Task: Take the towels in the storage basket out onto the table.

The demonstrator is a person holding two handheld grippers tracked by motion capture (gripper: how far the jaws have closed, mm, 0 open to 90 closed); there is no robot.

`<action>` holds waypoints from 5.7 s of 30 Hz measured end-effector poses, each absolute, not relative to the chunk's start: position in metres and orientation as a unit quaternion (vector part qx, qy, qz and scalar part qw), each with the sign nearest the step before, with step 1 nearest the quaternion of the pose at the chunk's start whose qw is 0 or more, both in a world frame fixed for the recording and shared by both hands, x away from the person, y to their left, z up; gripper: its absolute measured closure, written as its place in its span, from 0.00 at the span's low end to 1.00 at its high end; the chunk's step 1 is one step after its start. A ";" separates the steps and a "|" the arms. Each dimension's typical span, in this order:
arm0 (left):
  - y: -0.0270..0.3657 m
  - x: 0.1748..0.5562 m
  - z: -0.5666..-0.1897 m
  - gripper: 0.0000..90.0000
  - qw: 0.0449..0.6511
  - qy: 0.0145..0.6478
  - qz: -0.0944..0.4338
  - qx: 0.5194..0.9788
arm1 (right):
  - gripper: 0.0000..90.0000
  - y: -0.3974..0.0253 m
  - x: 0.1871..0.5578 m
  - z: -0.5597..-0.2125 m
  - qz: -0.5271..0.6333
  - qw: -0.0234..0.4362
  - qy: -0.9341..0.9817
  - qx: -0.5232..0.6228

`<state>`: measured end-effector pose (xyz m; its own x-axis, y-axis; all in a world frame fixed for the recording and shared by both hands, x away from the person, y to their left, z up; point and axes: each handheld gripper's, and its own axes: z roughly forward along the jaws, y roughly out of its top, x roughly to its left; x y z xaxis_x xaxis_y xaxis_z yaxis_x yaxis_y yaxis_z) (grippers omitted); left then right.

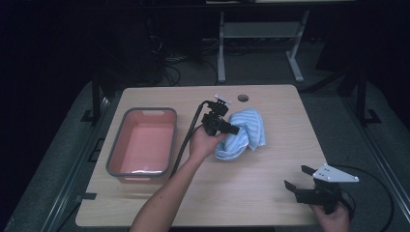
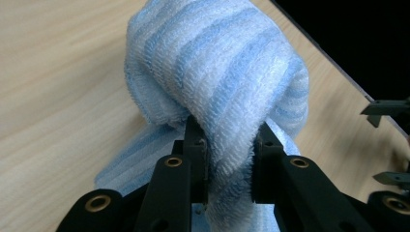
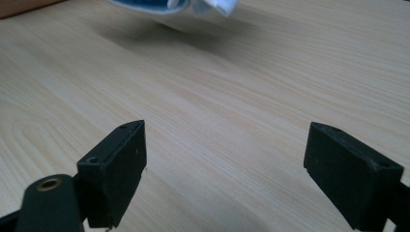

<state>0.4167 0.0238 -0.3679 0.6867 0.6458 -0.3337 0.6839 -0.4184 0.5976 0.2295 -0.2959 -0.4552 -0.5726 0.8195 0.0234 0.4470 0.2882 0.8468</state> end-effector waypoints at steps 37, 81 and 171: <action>0.015 0.421 -0.421 0.69 0.355 0.428 -0.047 0.830 | 0.16 -0.294 0.230 -0.455 0.434 0.212 0.777 0.404; 0.050 0.397 -0.394 0.46 0.401 0.403 -0.033 0.822 | 0.16 -0.295 0.231 -0.457 0.428 0.214 0.779 0.405; 0.122 0.255 -0.435 0.30 0.417 0.338 -0.020 0.843 | 0.16 -0.290 0.222 -0.458 0.409 0.218 0.783 0.414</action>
<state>0.2545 0.1225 -0.4346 0.7706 0.5536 -0.3158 0.5869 -0.4235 0.6900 0.2223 -0.2900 -0.4583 -0.5613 0.8276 -0.0022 0.4703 0.3212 0.8220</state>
